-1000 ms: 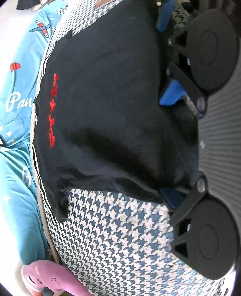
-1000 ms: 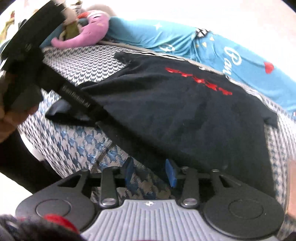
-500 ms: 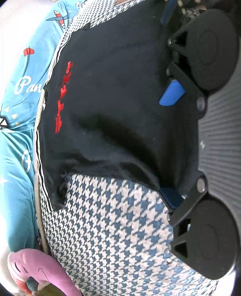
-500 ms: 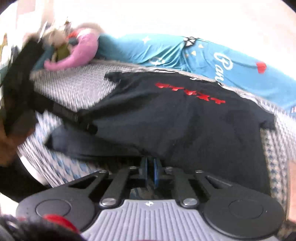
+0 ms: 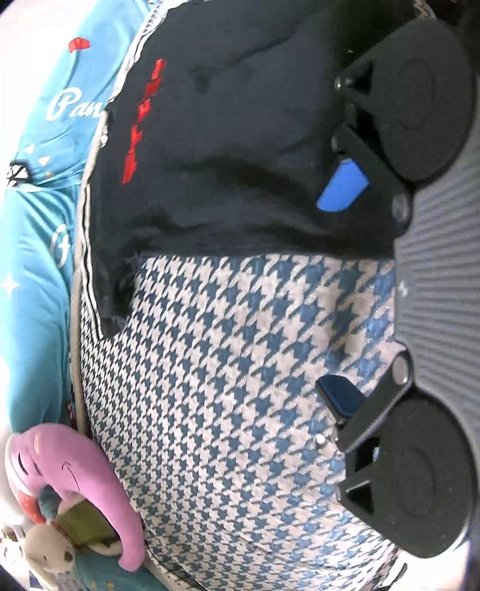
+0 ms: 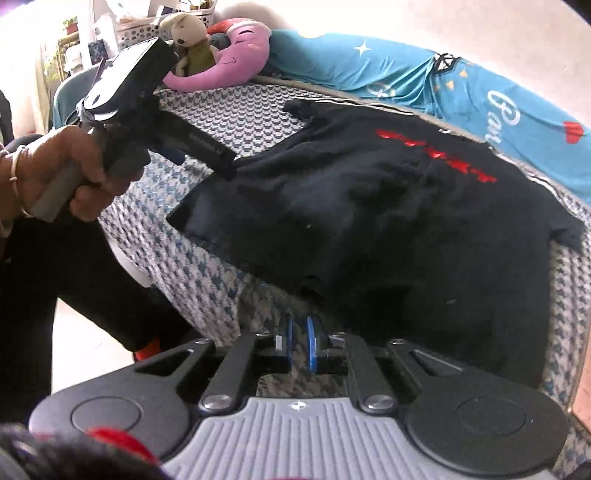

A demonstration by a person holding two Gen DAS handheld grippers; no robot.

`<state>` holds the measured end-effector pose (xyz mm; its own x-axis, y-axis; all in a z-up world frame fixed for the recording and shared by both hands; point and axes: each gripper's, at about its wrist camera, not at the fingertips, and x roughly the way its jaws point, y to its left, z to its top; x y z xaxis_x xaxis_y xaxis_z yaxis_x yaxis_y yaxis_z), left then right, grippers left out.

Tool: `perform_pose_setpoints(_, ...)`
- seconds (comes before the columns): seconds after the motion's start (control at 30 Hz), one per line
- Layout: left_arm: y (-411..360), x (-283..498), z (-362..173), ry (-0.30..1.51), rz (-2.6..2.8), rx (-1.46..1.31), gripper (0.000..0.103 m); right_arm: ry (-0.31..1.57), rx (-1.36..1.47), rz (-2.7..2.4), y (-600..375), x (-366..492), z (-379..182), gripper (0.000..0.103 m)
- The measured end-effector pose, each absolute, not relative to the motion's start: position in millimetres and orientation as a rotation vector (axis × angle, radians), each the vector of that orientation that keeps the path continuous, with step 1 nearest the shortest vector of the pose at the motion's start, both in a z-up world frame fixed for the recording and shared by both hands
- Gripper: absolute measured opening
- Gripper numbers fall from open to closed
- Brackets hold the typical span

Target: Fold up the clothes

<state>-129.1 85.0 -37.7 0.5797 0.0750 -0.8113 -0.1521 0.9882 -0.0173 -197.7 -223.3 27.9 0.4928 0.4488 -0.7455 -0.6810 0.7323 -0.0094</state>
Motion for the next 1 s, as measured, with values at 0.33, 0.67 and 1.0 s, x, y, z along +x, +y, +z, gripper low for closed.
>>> perform_pose_setpoints(0.33, 97.5, -128.5, -34.9, 0.917, 0.088, -0.223, 0.100, 0.760, -0.126, 0.630, -243.9, -186.4, 38.6, 0.016)
perform_pose_setpoints(0.67, 92.7, -96.1, -36.9, 0.914, 0.021, -0.262, 0.082, 0.740, -0.065, 0.590, -242.0, -181.4, 38.7, 0.020)
perform_pose_setpoints(1.0, 99.6, -56.0, -35.5, 0.898, 0.005, -0.296, 0.079, 0.728, 0.025, 0.518, -255.9, -175.9, 40.2, 0.020)
